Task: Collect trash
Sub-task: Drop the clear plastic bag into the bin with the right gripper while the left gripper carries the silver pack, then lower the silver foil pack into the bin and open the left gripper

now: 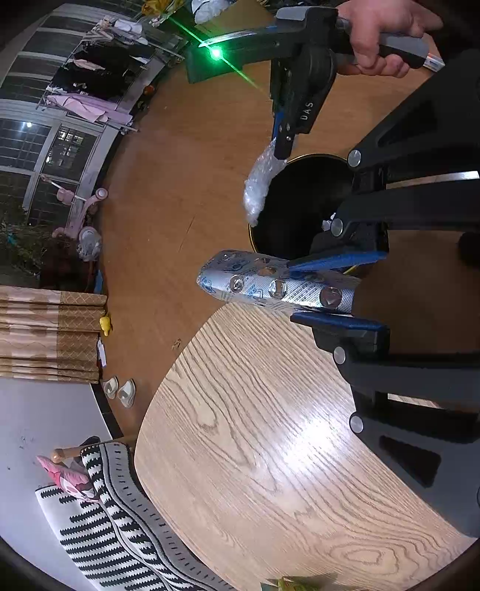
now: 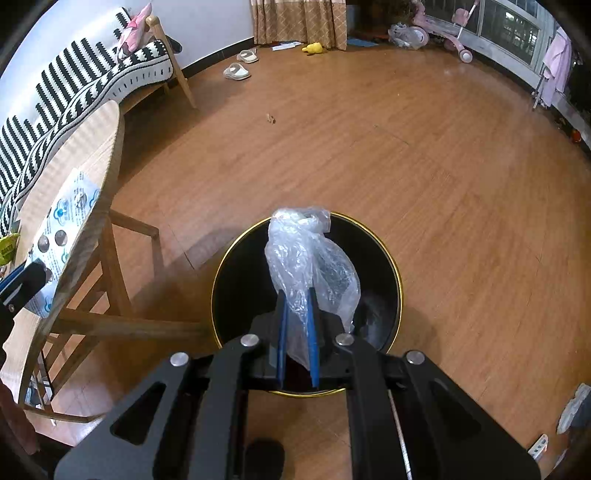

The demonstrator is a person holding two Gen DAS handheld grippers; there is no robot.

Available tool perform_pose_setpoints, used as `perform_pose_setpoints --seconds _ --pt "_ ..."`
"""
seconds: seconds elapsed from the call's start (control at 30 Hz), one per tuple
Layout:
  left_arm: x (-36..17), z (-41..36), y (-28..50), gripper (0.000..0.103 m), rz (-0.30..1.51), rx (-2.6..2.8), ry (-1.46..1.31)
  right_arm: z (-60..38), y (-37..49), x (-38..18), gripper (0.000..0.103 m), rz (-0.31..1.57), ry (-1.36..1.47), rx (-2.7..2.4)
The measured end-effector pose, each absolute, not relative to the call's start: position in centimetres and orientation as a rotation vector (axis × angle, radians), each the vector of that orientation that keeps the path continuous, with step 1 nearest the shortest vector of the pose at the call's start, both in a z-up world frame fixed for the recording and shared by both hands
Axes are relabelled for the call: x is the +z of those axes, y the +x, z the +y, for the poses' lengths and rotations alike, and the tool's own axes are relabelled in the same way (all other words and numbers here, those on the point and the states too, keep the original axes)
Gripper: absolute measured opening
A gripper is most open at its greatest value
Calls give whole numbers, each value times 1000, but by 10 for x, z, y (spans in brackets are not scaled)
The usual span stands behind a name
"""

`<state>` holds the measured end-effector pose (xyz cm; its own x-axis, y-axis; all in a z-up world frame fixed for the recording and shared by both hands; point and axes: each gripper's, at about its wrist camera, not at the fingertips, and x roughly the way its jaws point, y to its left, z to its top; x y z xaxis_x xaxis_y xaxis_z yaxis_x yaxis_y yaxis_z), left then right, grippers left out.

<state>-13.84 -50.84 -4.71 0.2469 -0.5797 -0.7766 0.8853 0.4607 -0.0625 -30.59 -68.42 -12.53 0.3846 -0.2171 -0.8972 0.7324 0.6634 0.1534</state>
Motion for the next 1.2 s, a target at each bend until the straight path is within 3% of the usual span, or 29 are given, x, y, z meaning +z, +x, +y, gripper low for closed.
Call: perform_pose_setpoints --seconds 0.4,0.43,0.53,0.57,1.2 --pt "-53 -523 -148 22 853 -1059 435 -693 -309 -123 11 994 630 -665" --pt "-53 -523 -148 22 855 -1061 433 -694 -309 -124 16 993 636 -669" --pt "-56 -528 -149 22 864 -1069 429 -694 -312 -120 71 968 632 -687" --pt "-57 -529 -150 22 866 -1072 428 -693 -313 -116 73 954 620 -697" --pt "-95 -589 -176 23 979 -1205 419 -718 -356 -109 77 865 721 -818"
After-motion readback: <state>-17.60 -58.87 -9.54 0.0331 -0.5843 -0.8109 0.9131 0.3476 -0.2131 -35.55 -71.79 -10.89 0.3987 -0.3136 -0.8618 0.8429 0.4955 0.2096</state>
